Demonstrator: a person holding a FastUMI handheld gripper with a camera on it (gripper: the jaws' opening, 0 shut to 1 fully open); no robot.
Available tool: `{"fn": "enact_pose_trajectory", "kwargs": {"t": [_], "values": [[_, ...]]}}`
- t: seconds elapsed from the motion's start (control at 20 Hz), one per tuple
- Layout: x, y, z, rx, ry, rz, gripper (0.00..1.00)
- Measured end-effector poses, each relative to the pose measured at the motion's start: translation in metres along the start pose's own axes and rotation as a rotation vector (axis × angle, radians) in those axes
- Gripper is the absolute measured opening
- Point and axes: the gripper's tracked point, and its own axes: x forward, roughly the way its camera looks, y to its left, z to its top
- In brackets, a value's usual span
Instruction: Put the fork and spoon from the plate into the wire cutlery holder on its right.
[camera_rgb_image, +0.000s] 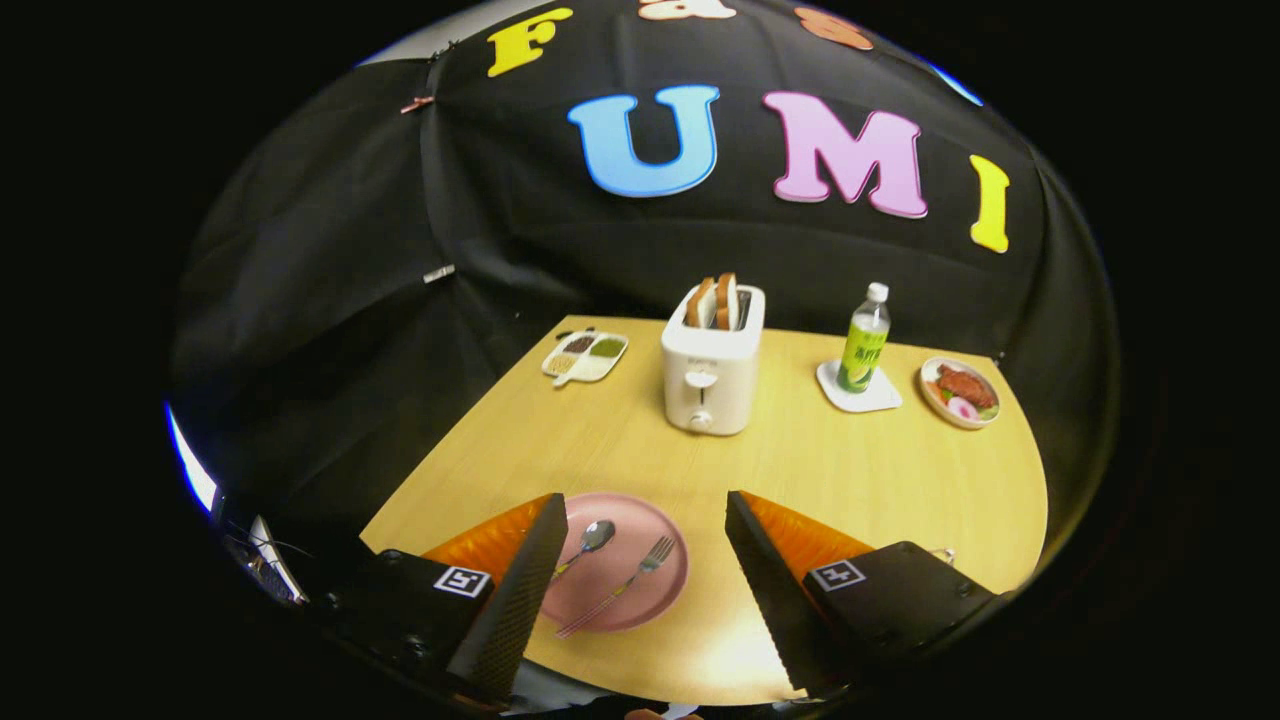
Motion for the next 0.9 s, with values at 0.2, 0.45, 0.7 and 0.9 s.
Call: {"fn": "enact_pose_trajectory", "kwargs": {"t": [0.2,0.45,0.7,0.9], "values": [[0.025,0.020,-0.047,-0.035,0.157,0.020,0.99],[0.054,0.029,-0.102,-0.024,0.337,0.011,1.00],[0.072,0.030,-0.145,-0.019,0.474,-0.022,0.86],[0.080,0.028,-0.170,0.000,0.561,-0.057,0.77]]}}
